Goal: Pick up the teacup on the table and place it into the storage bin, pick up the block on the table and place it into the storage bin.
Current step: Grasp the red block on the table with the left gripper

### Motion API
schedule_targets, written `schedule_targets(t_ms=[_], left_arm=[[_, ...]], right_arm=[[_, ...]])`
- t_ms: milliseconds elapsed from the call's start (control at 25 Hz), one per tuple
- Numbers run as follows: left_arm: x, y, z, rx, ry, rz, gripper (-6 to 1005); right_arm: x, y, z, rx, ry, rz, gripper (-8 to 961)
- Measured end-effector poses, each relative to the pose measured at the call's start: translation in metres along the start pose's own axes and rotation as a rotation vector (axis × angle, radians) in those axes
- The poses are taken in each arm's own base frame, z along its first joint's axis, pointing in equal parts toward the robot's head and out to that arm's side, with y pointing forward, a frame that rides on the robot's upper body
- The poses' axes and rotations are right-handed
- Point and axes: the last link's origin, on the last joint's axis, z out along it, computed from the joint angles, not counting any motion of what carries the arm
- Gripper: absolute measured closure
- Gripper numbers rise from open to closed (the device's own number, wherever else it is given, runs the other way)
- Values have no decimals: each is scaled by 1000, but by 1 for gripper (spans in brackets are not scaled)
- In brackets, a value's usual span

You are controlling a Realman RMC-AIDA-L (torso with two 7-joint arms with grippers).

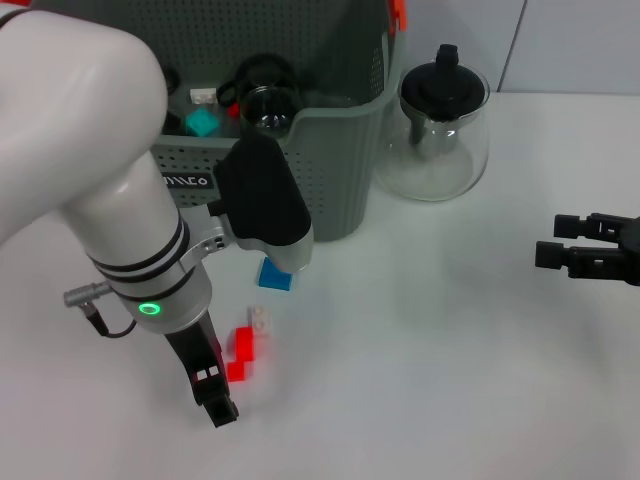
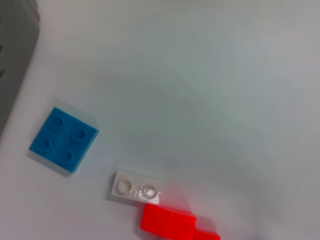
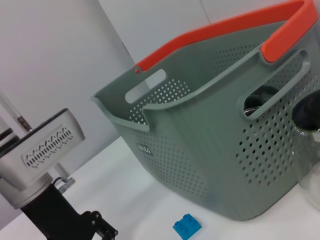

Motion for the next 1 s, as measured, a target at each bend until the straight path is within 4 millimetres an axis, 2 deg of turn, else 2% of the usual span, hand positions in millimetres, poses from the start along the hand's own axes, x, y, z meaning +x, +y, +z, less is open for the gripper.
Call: schedule_targets(t_ms=[1000], left_arm=[[16,6,6,-23,17,27,191]], right_arm=[[4,2,-2,-5,1,4,10]])
